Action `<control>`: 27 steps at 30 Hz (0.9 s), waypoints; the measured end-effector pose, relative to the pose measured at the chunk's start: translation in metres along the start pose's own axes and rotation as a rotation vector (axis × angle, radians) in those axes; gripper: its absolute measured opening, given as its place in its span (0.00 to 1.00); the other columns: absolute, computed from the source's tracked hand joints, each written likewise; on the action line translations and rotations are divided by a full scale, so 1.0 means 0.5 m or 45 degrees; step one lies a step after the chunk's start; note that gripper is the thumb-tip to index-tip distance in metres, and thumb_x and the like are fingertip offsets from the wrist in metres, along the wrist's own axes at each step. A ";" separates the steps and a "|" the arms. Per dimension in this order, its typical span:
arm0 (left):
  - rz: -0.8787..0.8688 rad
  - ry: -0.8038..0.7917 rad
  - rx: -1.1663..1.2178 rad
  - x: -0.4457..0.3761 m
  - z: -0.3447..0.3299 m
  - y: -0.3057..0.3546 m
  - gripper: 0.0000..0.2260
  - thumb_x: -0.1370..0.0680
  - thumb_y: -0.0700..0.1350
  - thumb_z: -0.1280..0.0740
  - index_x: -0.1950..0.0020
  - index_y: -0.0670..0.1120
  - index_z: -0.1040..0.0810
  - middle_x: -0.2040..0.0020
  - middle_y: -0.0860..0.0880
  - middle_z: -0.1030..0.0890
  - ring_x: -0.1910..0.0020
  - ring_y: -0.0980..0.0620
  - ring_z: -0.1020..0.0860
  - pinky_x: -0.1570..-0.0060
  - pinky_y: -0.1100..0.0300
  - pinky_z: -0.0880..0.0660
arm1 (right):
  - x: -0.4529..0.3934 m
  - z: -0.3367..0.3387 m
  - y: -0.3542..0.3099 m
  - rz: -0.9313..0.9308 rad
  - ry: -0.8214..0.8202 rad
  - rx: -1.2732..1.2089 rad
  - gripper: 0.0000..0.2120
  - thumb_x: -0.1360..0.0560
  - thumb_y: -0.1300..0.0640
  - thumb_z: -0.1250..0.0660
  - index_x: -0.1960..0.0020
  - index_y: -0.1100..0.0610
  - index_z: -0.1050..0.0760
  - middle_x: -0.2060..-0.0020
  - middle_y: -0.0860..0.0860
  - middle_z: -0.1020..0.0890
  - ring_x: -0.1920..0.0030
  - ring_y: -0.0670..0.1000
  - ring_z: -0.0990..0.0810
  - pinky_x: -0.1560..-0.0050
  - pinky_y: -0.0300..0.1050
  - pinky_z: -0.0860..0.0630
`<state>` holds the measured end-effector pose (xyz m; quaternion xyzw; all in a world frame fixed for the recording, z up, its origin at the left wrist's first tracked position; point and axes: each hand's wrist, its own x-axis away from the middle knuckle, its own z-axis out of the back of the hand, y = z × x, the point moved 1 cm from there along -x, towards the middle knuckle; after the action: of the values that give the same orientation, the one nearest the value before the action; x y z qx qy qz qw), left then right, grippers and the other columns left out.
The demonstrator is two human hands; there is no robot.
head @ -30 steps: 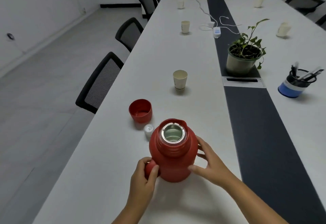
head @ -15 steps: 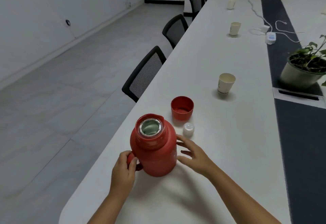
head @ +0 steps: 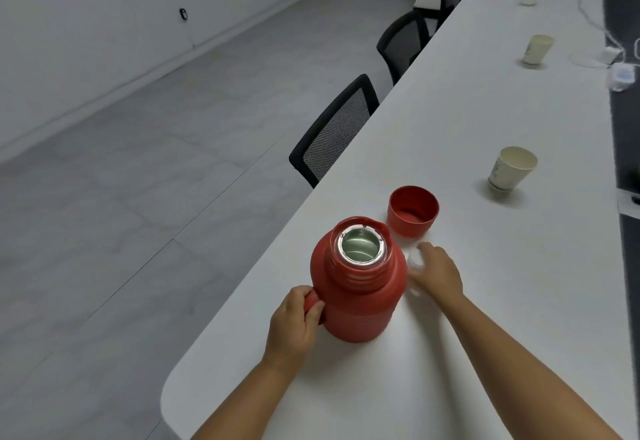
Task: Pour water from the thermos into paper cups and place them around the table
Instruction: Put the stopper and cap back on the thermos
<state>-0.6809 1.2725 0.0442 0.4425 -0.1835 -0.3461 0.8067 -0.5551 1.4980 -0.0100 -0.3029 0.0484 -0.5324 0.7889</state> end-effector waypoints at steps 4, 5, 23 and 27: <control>-0.045 -0.017 0.019 -0.003 0.005 0.001 0.05 0.24 0.35 0.38 0.49 0.36 0.28 0.58 0.45 0.23 0.58 0.40 0.19 0.56 0.46 0.23 | 0.058 0.027 -0.013 0.046 0.078 -0.190 0.22 0.34 0.56 0.29 0.43 0.59 0.30 0.47 0.55 0.23 0.50 0.54 0.26 0.56 0.42 0.35; -0.061 -0.024 0.017 -0.006 0.006 0.001 0.05 0.24 0.35 0.38 0.49 0.36 0.28 0.58 0.44 0.23 0.58 0.39 0.19 0.56 0.46 0.23 | 0.079 0.042 -0.020 0.083 0.115 -0.250 0.22 0.35 0.57 0.28 0.43 0.58 0.29 0.48 0.53 0.23 0.50 0.52 0.26 0.55 0.41 0.35; -0.319 -0.414 0.021 -0.067 0.037 -0.012 0.09 0.22 0.42 0.39 0.56 0.54 0.38 0.63 0.59 0.28 0.64 0.60 0.27 0.61 0.74 0.31 | 0.256 0.221 -0.229 0.520 0.348 -0.376 0.17 0.37 0.63 0.26 0.55 0.47 0.26 0.59 0.45 0.28 0.57 0.46 0.26 0.61 0.27 0.27; -0.382 -0.488 0.012 -0.081 0.043 -0.016 0.07 0.21 0.43 0.40 0.53 0.52 0.37 0.63 0.59 0.29 0.64 0.63 0.29 0.61 0.75 0.32 | 0.249 0.220 -0.276 0.643 0.340 -0.094 0.20 0.32 0.59 0.29 0.41 0.56 0.26 0.55 0.43 0.30 0.55 0.43 0.30 0.58 0.28 0.34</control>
<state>-0.7250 1.2861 0.0494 0.3949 -0.2672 -0.5387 0.6946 -0.5697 1.4021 0.1830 -0.2369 0.2450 -0.3523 0.8716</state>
